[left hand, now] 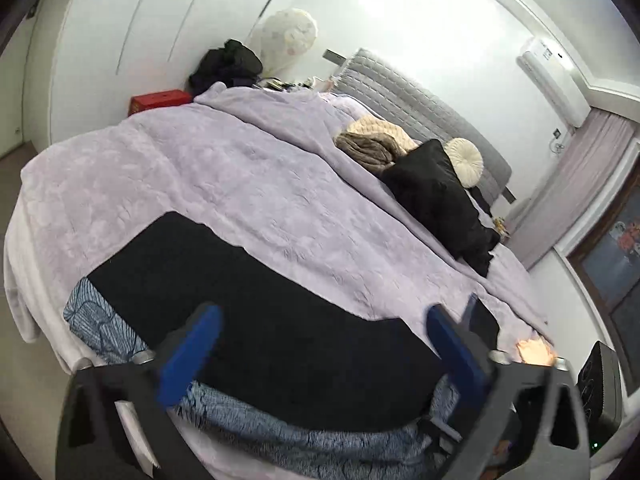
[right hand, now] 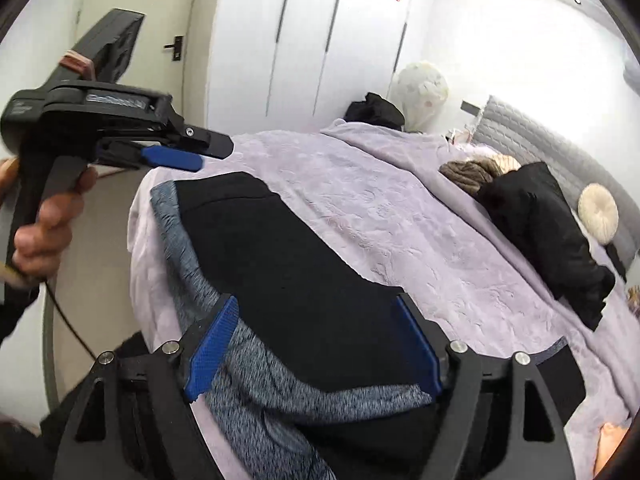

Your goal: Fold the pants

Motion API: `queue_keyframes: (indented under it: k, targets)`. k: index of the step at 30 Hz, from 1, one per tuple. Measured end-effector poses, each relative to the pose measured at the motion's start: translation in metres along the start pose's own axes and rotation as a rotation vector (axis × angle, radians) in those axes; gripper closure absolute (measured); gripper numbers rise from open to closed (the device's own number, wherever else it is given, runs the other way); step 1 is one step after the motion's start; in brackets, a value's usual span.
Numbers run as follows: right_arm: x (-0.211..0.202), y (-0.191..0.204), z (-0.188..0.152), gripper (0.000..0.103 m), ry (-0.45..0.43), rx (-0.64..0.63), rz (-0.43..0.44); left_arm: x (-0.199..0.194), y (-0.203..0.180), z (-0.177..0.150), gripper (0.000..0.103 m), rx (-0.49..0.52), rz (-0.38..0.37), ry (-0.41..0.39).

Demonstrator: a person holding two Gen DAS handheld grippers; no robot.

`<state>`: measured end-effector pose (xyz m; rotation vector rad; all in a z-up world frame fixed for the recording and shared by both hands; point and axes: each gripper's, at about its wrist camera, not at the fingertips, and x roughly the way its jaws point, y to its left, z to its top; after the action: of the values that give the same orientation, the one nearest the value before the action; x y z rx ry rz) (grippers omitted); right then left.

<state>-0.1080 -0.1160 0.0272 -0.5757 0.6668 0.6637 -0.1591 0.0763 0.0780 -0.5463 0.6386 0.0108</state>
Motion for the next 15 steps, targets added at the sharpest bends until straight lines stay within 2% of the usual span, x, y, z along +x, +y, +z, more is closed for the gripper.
queue_keyframes:
  k: [2,4,6,8,11,12,15]
  targets:
    - [0.032,-0.003,0.001,0.021,0.097,0.056,-0.009,0.018,-0.007,-0.004,0.000,0.055,0.045,0.044]
    - [0.057,0.001,-0.018,0.021,0.233,0.068,-0.049,0.039,-0.004,-0.018,0.000,0.090,0.135,0.117]
    - [0.069,-0.002,-0.041,0.021,0.319,0.081,-0.042,0.060,0.008,-0.042,0.000,0.091,0.166,0.211]
    - [0.054,-0.012,-0.058,0.022,0.276,0.143,-0.006,0.078,0.015,-0.068,0.000,0.126,0.218,0.282]
    - [0.022,-0.045,-0.059,0.021,0.241,0.281,0.056,0.083,-0.002,-0.093,0.000,0.317,0.334,0.254]
    - [0.020,-0.058,-0.055,0.021,0.224,0.311,0.043,0.083,-0.004,-0.095,0.000,0.324,0.345,0.244]
    - [0.003,-0.112,-0.046,0.020,0.156,0.431,-0.139,0.084,0.001,-0.092,0.000,0.278,0.333,0.246]
